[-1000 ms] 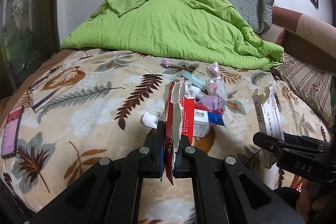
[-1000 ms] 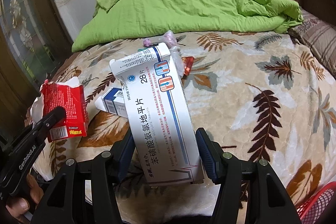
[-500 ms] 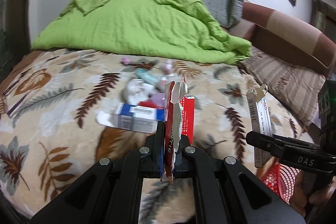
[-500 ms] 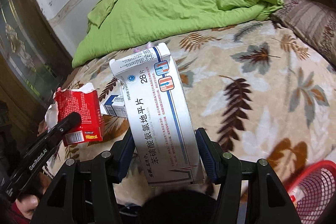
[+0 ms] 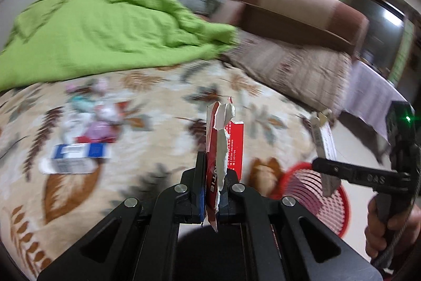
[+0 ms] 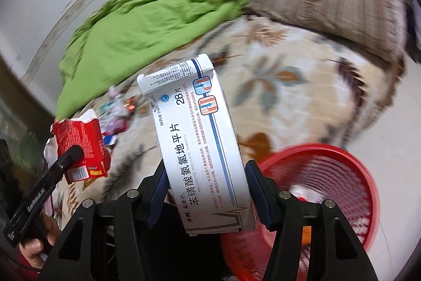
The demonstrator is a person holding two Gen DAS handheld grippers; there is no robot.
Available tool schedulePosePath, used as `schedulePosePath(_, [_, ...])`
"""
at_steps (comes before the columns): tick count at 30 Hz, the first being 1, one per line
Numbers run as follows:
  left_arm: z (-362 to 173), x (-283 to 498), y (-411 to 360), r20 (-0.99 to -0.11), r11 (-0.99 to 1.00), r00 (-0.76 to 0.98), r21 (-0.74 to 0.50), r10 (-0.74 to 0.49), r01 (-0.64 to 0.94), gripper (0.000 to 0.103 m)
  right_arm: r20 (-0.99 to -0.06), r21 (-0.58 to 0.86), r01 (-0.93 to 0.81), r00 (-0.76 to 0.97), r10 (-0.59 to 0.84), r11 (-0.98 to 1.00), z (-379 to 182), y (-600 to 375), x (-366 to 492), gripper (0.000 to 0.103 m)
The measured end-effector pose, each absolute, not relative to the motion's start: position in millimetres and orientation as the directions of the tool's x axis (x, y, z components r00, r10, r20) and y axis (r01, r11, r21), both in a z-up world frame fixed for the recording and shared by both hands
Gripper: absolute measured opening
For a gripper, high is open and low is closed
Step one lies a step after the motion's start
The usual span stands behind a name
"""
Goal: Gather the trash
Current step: 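Open both tools over the red wastebasket to drop the boxes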
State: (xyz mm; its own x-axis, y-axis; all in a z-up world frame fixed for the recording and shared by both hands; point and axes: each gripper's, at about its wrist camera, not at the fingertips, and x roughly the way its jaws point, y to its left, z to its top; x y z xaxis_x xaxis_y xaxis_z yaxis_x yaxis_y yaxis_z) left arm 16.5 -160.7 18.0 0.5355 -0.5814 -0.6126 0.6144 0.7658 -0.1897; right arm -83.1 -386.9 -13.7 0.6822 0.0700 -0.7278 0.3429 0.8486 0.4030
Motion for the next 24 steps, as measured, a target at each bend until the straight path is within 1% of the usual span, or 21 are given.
schedulePosePath(6, [12,-2,-218,-0.652,0.614,0.335,-0.258,-0.681,0.746,0.004,-0.753,0.41,0.447,0.658,0.018,0.795,-19,-423,-120,0.063])
schedulePosePath(10, [2,-11,-249,-0.677,0.549,0.245,-0.278,-0.694,0.788,0.004,-0.774,0.401,0.493,0.633,-0.001,0.772,-29,-438,-139,0.063])
schedulePosePath(14, [-10,-16,-278,-0.696,0.476,0.126,-0.335,-0.706,0.813,0.004,-0.788,0.417,0.537,0.616,-0.003,0.733,-43,-451,-153,0.064])
schedulePosePath(16, [-14,-18,-290,-0.712,0.464,0.112,-0.323,-0.693,0.824,0.005,-0.793,0.424,0.556,0.61,-0.004,0.715,-47,-455,-157,0.065])
schedulePosePath(17, [-17,-19,-294,-0.72,0.46,0.101,-0.322,-0.687,0.828,0.013,-0.799,0.417,0.572,0.601,-0.014,0.707,-48,-458,-159,0.068])
schedulePosePath(18, [-19,-19,-294,-0.725,0.46,0.095,-0.325,-0.682,0.826,0.026,-0.8,0.417,0.577,0.6,-0.018,0.703,-48,-460,-161,0.069])
schedulePosePath(20, [-18,-18,-290,-0.72,0.478,0.118,-0.321,-0.684,0.818,0.043,-0.792,0.425,0.575,0.61,-0.02,0.699,-47,-462,-163,0.069])
schedulePosePath(24, [-10,-12,-276,-0.703,0.5,0.148,-0.325,-0.695,0.803,0.044,-0.774,0.433,0.55,0.633,-0.017,0.714,-39,-461,-156,0.069])
